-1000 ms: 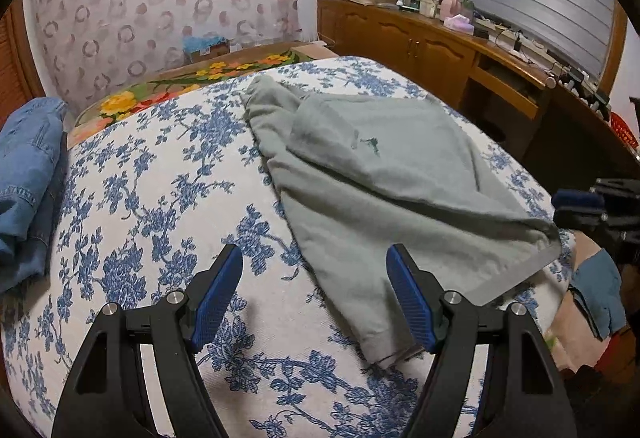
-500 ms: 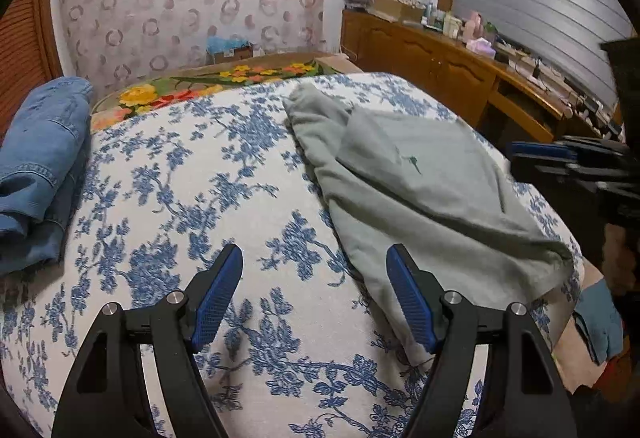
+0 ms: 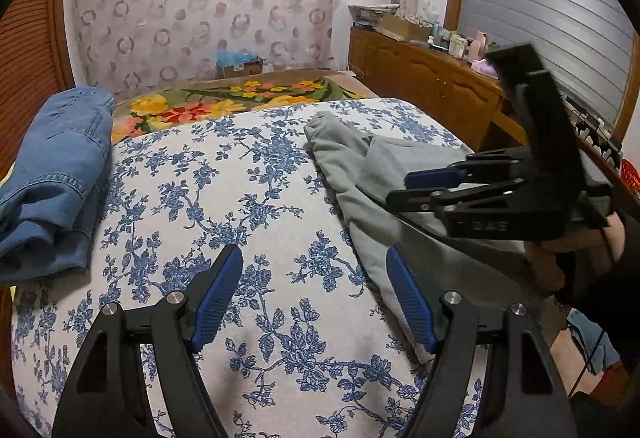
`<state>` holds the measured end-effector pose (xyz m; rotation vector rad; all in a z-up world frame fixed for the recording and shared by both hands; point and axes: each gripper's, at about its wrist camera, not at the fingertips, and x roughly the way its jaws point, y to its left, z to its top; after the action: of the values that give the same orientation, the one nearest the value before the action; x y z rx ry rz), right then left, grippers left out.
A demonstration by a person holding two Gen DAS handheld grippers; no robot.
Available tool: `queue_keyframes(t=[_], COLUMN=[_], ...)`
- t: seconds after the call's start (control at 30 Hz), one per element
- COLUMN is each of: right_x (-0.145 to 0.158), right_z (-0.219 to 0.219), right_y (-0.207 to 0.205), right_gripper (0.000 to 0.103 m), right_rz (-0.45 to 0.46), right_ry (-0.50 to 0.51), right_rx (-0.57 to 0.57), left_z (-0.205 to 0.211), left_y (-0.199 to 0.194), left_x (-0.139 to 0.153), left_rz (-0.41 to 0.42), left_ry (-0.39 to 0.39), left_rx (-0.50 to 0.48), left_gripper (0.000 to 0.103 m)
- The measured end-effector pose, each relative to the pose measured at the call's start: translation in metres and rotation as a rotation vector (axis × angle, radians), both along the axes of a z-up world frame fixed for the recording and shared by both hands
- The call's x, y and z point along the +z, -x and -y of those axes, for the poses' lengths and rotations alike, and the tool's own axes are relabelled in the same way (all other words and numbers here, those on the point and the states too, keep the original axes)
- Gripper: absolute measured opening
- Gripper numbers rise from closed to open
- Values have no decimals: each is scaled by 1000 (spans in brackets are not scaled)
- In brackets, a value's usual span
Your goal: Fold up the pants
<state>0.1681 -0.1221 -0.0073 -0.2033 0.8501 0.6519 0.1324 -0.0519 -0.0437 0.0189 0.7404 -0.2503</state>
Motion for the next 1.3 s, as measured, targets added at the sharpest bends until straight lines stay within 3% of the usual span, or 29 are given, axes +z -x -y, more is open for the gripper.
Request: queue_keyframes(t=[0.07, 0.13, 0.2, 0.37, 0.57, 0.9, 1.0, 1.3], right_x=[-4, -6, 0, 28, 43, 19, 15, 7], right_z=[-5, -8, -3, 27, 74, 116, 116, 108], right_y=[-4, -9, -8, -2, -16, -38, -42, -41], right_gripper=[28, 6, 2, 2, 2, 2, 15, 23], right_rz=[-5, -10, 8, 88, 96, 64, 53, 59], right_ry=[14, 27, 4, -39, -69, -24, 11, -4], right_rx=[6, 5, -1, -55, -149, -298, -349, -305], left_z=[-1, -1, -1, 0, 7, 22, 25, 34], left_y=[-1, 0, -1, -1, -1, -8, -9, -7], left_x=[0, 0, 0, -2, -2, -10, -13, -16], left_rz=[0, -1, -2, -5, -3, -31, -40, -49], left_ry=[4, 1, 3, -2, -1, -9, -11, -21], left_rx=[2, 2, -2, -10, -21, -51, -56, -72], left_gripper=[75, 75, 75, 75, 75, 75, 75, 75])
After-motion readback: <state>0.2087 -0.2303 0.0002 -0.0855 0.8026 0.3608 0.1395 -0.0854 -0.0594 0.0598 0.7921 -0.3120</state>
